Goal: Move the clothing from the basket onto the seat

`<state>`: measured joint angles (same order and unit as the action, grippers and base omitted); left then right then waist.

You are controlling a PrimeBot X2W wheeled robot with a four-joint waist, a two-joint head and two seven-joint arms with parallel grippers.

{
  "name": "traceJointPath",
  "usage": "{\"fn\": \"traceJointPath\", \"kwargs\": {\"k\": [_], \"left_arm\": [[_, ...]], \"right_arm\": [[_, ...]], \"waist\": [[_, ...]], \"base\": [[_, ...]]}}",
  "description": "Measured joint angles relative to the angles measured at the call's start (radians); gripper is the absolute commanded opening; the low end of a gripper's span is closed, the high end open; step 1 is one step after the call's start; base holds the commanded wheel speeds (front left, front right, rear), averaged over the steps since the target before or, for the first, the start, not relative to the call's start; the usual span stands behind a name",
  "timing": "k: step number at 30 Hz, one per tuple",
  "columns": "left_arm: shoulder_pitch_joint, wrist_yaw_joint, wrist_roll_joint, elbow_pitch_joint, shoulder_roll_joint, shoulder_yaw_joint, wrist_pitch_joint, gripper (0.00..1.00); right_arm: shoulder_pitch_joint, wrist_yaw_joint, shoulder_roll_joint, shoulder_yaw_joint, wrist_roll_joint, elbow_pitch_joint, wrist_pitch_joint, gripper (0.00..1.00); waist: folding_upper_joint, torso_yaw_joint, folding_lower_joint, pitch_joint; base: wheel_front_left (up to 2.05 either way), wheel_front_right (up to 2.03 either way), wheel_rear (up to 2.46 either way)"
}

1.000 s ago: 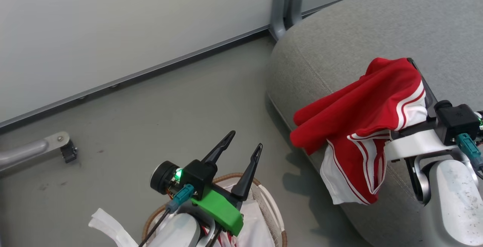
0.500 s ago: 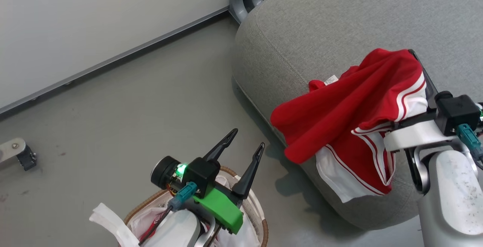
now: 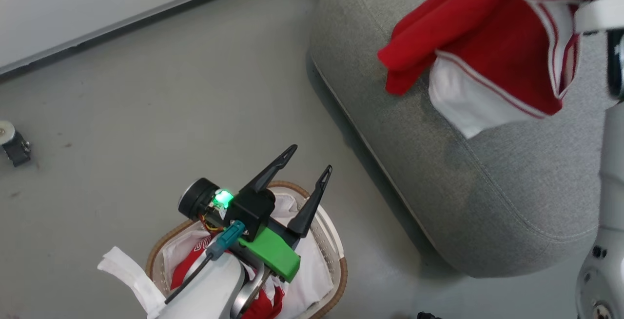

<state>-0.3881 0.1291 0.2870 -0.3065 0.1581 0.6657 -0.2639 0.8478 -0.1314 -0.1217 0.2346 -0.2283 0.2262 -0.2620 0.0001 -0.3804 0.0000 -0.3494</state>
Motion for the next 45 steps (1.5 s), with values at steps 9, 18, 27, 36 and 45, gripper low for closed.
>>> {"fn": "traceJointPath", "kwargs": {"k": [9,18,27,36,45], "left_arm": [[-0.067,0.0,-0.035,0.015,0.032,0.001,0.0,1.0],[-0.111,0.0,-0.059,0.031,0.042,0.003,0.0,1.0],[-0.136,-0.016,-0.068,0.044,0.07,0.0,0.006,1.0],[-0.133,-0.034,-0.068,0.072,0.105,-0.007,0.023,1.0],[-0.128,-0.039,-0.058,0.075,0.109,0.003,0.034,1.0]], "right_arm": [[0.324,0.0,-0.177,0.13,-0.023,0.11,0.0,0.0],[0.408,0.0,-0.193,0.226,-0.077,0.244,-0.002,0.0],[0.323,0.0,-0.079,0.306,-0.109,0.35,-0.002,0.0],[0.231,0.0,-0.027,0.354,-0.142,0.433,-0.002,0.0],[0.149,0.0,-0.01,0.338,-0.147,0.432,-0.002,1.0]], "waist": [[0.0,0.028,0.0001,-0.135],[0.0,0.062,0.0002,-0.267],[0.0,0.091,0.0001,-0.375],[0.0,0.092,0.0001,-0.428],[0.0,0.07,0.0001,-0.408]], "base": [[0.0,0.0,0.0],[0.0,0.0,0.0],[0.0,0.0,0.0],[0.0,0.0,0.0],[0.0,0.0,0.0]]}}
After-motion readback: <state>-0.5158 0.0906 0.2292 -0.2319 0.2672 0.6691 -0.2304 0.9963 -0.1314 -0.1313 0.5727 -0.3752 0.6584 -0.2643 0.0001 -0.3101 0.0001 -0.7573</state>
